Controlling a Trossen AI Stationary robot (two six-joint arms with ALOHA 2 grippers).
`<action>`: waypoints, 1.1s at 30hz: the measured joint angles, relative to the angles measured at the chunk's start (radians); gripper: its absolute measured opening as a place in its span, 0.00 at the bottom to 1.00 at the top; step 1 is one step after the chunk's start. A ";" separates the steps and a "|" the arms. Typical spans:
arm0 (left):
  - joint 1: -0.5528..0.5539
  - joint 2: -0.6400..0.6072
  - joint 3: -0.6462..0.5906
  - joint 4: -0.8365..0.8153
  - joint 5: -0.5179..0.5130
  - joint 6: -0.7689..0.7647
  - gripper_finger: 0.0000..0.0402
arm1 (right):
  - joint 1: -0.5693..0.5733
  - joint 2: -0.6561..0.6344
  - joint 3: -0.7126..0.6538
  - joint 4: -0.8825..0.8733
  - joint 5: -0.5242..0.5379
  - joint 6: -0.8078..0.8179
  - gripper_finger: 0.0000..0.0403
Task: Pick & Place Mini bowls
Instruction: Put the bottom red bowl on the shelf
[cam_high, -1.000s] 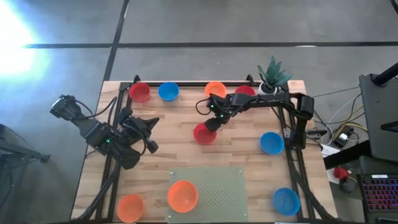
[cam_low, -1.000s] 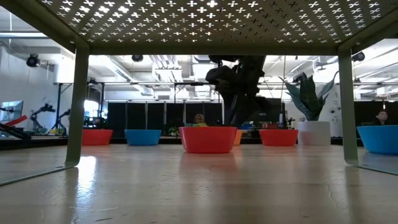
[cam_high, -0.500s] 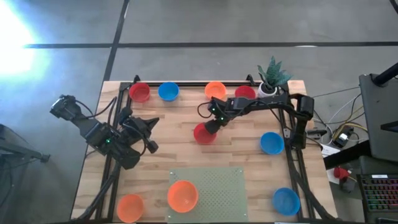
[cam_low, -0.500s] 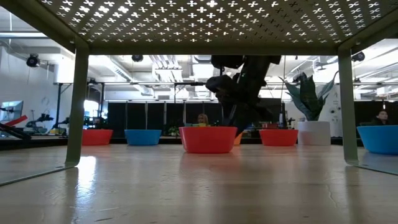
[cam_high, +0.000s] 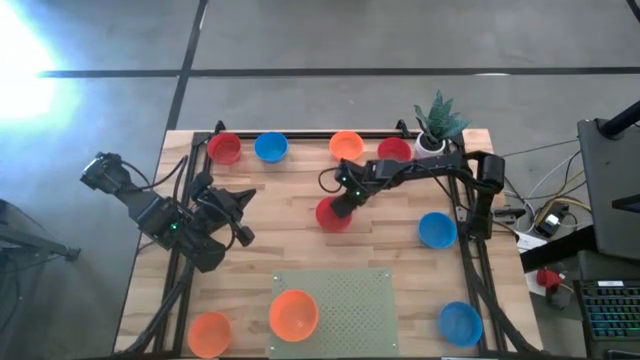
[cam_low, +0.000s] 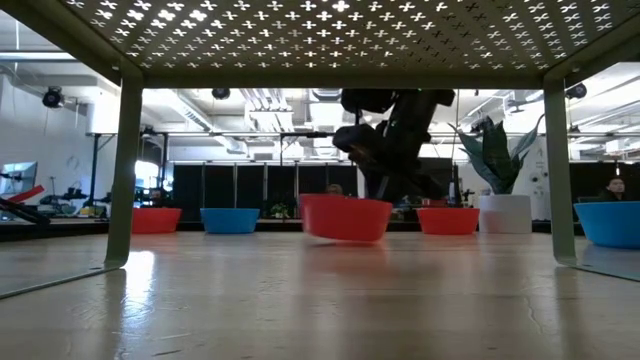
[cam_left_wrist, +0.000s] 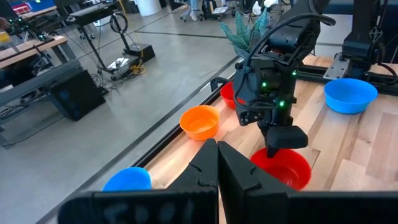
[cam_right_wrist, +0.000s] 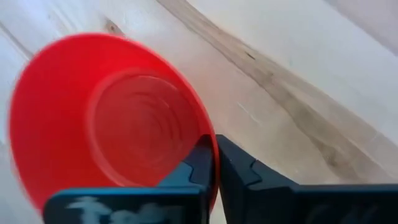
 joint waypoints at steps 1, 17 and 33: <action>0.000 0.000 0.000 0.000 0.000 0.000 0.00 | 0.000 -0.001 0.004 -0.001 0.000 0.000 0.02; 0.000 0.000 0.000 0.002 0.003 -0.006 0.00 | 0.027 -0.165 0.228 -0.303 -0.011 -0.165 0.02; 0.000 0.000 -0.001 0.003 0.003 0.004 0.00 | 0.223 -0.200 0.490 -0.663 -0.114 -0.332 0.02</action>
